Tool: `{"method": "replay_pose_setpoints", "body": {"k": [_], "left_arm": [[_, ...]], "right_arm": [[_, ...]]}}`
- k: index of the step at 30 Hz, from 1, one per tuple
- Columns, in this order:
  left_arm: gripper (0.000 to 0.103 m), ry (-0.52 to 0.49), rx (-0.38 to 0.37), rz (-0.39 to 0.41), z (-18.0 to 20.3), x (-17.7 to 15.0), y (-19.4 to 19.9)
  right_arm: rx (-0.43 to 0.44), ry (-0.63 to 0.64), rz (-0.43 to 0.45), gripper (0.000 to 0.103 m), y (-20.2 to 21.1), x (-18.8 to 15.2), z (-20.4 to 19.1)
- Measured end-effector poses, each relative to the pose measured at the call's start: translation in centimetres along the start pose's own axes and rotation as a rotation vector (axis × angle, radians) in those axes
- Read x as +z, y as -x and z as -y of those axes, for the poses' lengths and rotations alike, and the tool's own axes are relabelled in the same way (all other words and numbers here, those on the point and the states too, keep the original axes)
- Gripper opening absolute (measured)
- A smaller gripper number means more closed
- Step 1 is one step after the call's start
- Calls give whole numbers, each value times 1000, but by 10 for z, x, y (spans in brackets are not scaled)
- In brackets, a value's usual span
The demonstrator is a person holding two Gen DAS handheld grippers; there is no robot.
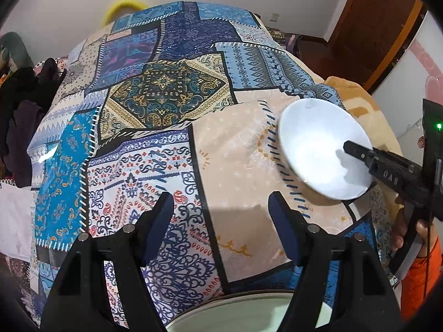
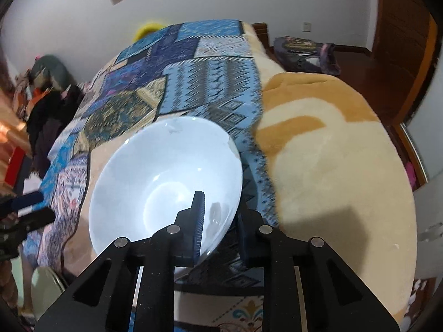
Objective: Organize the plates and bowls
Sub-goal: 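Grasp a white bowl rim with the right gripper while the left grasps another, then lift and carry the white bowls with both grippers toward the bowl stack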
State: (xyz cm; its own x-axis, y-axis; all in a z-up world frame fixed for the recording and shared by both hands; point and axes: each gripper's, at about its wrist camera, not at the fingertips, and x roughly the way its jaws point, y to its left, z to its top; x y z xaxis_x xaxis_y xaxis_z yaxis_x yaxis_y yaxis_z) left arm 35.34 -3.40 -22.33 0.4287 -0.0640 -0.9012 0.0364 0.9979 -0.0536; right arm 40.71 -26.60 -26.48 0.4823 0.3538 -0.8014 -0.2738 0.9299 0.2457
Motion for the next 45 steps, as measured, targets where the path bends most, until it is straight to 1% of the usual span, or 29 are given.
{"method": "replay_pose_setpoints", "body": {"k": [3, 4, 8, 13, 15, 17, 18, 21, 22, 24, 25, 28, 36, 39, 45], "left_arm": [[70, 5, -25, -9, 4, 3, -3], [70, 3, -31, -13, 6, 4, -5], [70, -11, -34, -30, 14, 10, -18], [70, -33, -25, -58, 21, 11, -34], [66, -35, -26, -74, 21, 9, -40], [57, -36, -27, -94, 22, 8, -48], [55, -37, -23, -100, 24, 8, -51], [38, -48, -18, -116, 28, 8, -61], [33, -52, -24, -122, 30, 8, -64], [27, -59, -43, -116, 33, 8, -64], [21, -63, -47, -113, 34, 7, -64], [21, -72, -32, -97, 37, 7, -63], [21, -54, -45, -100, 34, 0, -50], [21, -55, -49, -85, 34, -6, -37], [21, -52, -59, -36, 34, -12, -4]], "right_arm": [[12, 35, -11, 19, -3, -3, -7], [29, 38, -16, 19, -3, -5, -9], [91, 47, -36, 19, -4, -8, -17], [114, 104, -51, 19, -1, -14, -31], [121, 114, -57, 19, 0, -16, -33], [122, 115, -56, 19, 0, -17, -34], [122, 112, -56, 19, -1, -17, -34], [135, 90, -61, 19, -3, -17, -32], [134, 86, -61, 19, -3, -17, -32], [131, 83, -58, 19, -4, -17, -33], [128, 83, -59, 19, -3, -18, -33], [125, 79, -60, 19, -1, -19, -33], [129, 76, -62, 19, 11, -22, -40], [125, 85, -55, 19, 20, -24, -45], [127, 91, -7, 19, 50, -26, -54]]}}
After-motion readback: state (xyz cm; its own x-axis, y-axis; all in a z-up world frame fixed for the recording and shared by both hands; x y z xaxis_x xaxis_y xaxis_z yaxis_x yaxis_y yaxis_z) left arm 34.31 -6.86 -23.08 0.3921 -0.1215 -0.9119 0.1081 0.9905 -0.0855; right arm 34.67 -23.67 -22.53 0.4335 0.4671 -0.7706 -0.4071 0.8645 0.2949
